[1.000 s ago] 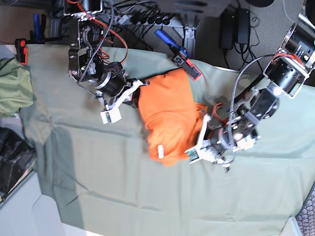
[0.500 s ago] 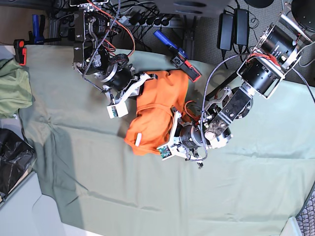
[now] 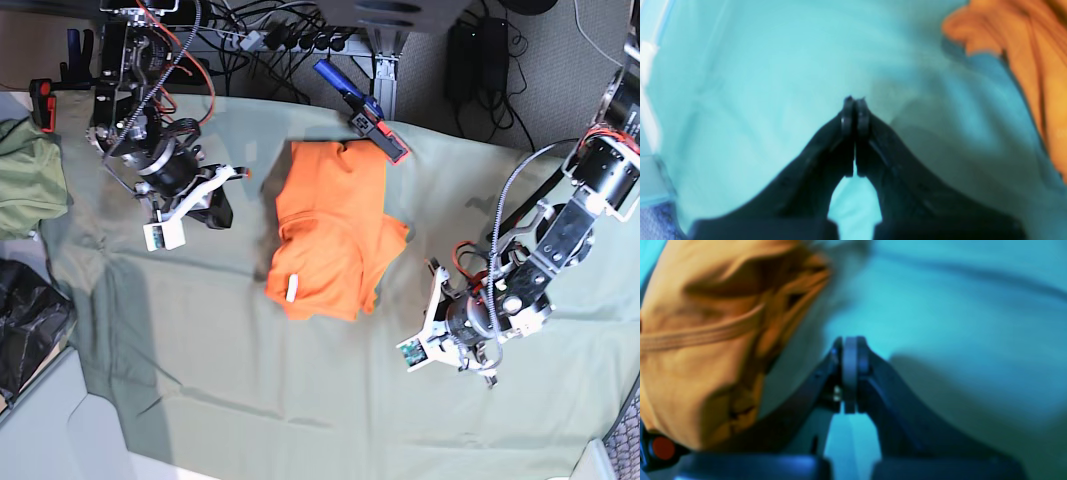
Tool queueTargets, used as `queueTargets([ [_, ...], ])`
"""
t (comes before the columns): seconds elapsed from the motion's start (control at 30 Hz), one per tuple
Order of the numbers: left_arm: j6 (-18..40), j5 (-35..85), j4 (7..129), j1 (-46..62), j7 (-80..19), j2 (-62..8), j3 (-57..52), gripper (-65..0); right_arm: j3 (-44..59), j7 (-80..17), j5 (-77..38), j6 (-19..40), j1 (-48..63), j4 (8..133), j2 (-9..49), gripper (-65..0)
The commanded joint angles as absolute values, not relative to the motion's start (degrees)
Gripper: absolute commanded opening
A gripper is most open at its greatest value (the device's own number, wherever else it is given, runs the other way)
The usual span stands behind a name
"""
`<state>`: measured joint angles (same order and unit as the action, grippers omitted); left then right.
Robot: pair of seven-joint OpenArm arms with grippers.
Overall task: Fold the T-shirt properly
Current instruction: 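Press and tuck the shirt's sides with both grippers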
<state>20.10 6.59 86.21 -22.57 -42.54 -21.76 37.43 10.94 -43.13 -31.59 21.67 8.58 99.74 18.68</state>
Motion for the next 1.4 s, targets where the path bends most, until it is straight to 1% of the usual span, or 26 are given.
queueTargets([
  [0.0,19.7,7.18,89.67,-23.64,-42.06,-22.65,37.04,-65.0,11.99,-41.89,-34.13,27.03,7.94,100.95,19.77,-65.0],
  [0.07,19.84,8.78,94.65,-22.15,-42.72,-24.27,37.04,-65.0,12.6,-41.87,-35.64,27.05,7.92,101.58,20.01,-65.0],
  [0.17,21.93,11.35,101.78,-18.15,-43.13,-25.76,37.06,-65.0,12.58,-41.85,-37.5,27.07,7.79,104.05,19.64,-65.0],
  [0.3,24.91,15.35,107.26,-12.14,-43.11,-25.74,37.06,-65.0,12.58,-41.76,-37.56,27.05,5.1,105.06,17.45,-65.0],
  [0.37,25.41,16.16,109.6,-9.41,-43.13,-25.74,37.06,-65.0,12.53,-41.58,-37.52,27.07,3.36,104.99,15.57,-65.0],
  [0.5,25.74,18.11,112.31,-5.78,-43.05,-25.65,37.06,-65.0,11.14,-40.53,-36.88,27.27,0.05,103.44,11.4,-65.0],
  [0.67,31.81,25.19,112.33,-4.25,-42.19,-24.29,37.67,-65.0,4.97,-38.96,-31.86,27.24,-5.67,96.62,7.94,-65.0],
  [0.8,32.21,24.38,110.52,-4.29,-40.71,-21.96,37.95,-65.0,0.1,-37.23,-26.76,27.24,-8.03,90.13,7.09,-65.0],
  [0.9,32.21,23.05,104.84,-4.27,-38.48,-20.82,37.95,-65.0,-1.98,-36.34,-22.48,27.24,-8.38,85.58,6.76,-65.0],
  [1.0,32.25,20.47,98.17,-4.27,-34.0,-20.62,37.95,-65.0,-2.33,-33.54,-19.05,27.24,-8.4,80.79,6.81,-65.0],
  [1.13,32.27,17.93,91.9,-4.29,-30.5,-20.12,37.95,-65.0,-2.35,-30.35,-17.06,27.22,-8.54,75.57,6.79,-65.0],
  [1.27,32.64,17.89,87.96,-4.27,-30.39,-18.92,37.95,-65.0,-2.37,-29.52,-16.93,27.22,-8.88,74.15,6.79,-65.0],
  [1.37,32.71,17.96,87.77,-4.49,-30.41,-18.9,37.89,-65.0,-2.37,-29.52,-17.02,27.22,-9.15,74.74,6.79,-65.0],
])
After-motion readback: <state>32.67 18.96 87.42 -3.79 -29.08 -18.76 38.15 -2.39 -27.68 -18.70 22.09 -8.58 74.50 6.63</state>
